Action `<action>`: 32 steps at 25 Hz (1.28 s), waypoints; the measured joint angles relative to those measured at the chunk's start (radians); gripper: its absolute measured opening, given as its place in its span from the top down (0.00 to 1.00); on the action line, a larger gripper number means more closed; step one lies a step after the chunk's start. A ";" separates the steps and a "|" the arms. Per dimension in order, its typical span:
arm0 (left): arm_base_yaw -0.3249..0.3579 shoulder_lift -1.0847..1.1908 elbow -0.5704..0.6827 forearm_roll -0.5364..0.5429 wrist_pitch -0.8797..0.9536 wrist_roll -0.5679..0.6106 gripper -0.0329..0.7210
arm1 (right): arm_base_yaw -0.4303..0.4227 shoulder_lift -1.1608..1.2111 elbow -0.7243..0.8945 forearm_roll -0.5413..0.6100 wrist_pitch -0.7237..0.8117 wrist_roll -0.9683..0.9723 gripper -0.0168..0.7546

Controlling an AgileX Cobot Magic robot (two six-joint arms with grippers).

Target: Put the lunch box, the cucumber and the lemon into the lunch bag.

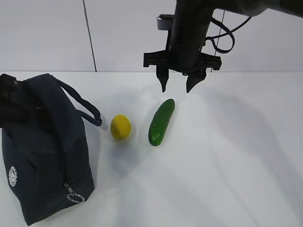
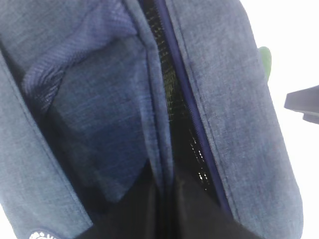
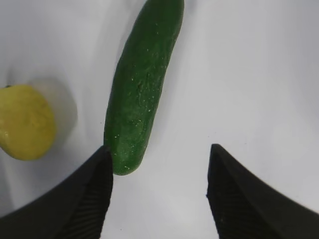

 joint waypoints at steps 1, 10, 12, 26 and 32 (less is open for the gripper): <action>0.000 0.000 0.000 0.000 0.000 0.000 0.95 | 0.000 0.016 0.000 0.000 0.000 0.026 0.36; 0.000 0.000 0.000 -0.001 -0.002 0.000 0.95 | 0.000 0.126 0.001 0.077 -0.038 0.111 0.32; 0.000 0.000 0.000 -0.001 -0.002 0.000 0.95 | 0.000 0.138 0.001 0.073 -0.058 0.131 0.26; 0.000 0.000 0.000 -0.004 -0.023 0.000 0.95 | -0.002 0.219 0.001 0.091 -0.157 0.291 0.21; 0.000 0.000 0.000 -0.006 -0.024 0.002 0.95 | -0.002 0.223 0.001 0.094 -0.204 0.303 0.22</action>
